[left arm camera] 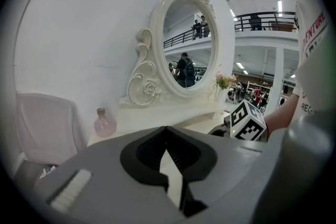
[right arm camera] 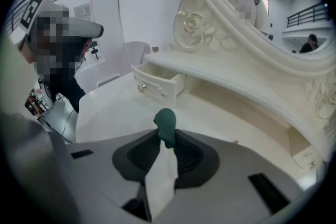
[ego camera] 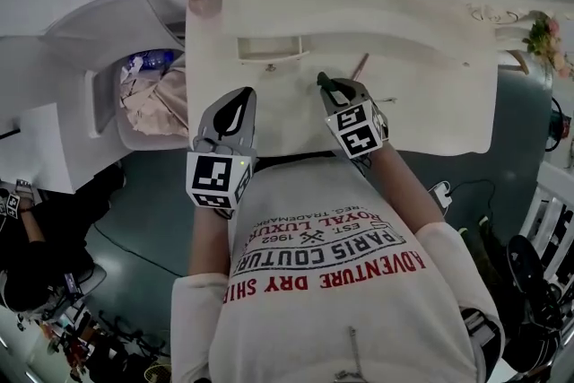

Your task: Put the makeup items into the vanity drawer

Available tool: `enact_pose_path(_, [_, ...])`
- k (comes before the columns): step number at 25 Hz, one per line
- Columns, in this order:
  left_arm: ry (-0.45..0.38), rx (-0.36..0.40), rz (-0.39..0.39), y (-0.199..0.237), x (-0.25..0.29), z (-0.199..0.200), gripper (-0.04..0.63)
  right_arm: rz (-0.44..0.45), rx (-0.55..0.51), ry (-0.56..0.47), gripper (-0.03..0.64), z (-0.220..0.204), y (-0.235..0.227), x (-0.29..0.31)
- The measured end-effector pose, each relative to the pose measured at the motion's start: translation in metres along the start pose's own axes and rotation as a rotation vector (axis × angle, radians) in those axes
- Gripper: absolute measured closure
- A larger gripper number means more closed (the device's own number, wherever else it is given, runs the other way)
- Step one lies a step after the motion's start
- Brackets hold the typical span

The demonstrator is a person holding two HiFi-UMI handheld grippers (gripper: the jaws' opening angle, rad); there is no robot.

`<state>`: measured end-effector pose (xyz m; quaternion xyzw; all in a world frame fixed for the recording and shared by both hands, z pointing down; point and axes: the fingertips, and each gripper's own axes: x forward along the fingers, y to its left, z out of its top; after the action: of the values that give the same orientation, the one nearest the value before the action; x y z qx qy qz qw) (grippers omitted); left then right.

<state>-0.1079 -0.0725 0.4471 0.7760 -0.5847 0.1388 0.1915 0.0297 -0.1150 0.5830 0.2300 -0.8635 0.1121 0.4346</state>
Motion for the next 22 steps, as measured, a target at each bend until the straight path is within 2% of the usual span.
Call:
enact_pose_path(6, [-0.032, 0.028, -0.011, 0.013, -0.012, 0.018, 0.584, -0.049, 0.027, -0.106, 0.531, 0.047, -0.004, -0.024])
enact_pose_path(10, [-0.06, 0.029, 0.007, 0.027, -0.024, 0.026, 0.584, -0.05, -0.002, -0.133, 0.531, 0.077, 0.0, -0.023])
enact_pose_path(16, [-0.066, 0.023, 0.058, 0.053, -0.044, 0.023, 0.584, 0.023, -0.142, -0.074, 0.523, 0.111, 0.02, 0.001])
enact_pose_path(22, [-0.039, 0.028, 0.136, 0.083, -0.066, 0.007, 0.584, 0.052, -0.19, -0.022, 0.506, 0.132, 0.036, 0.032])
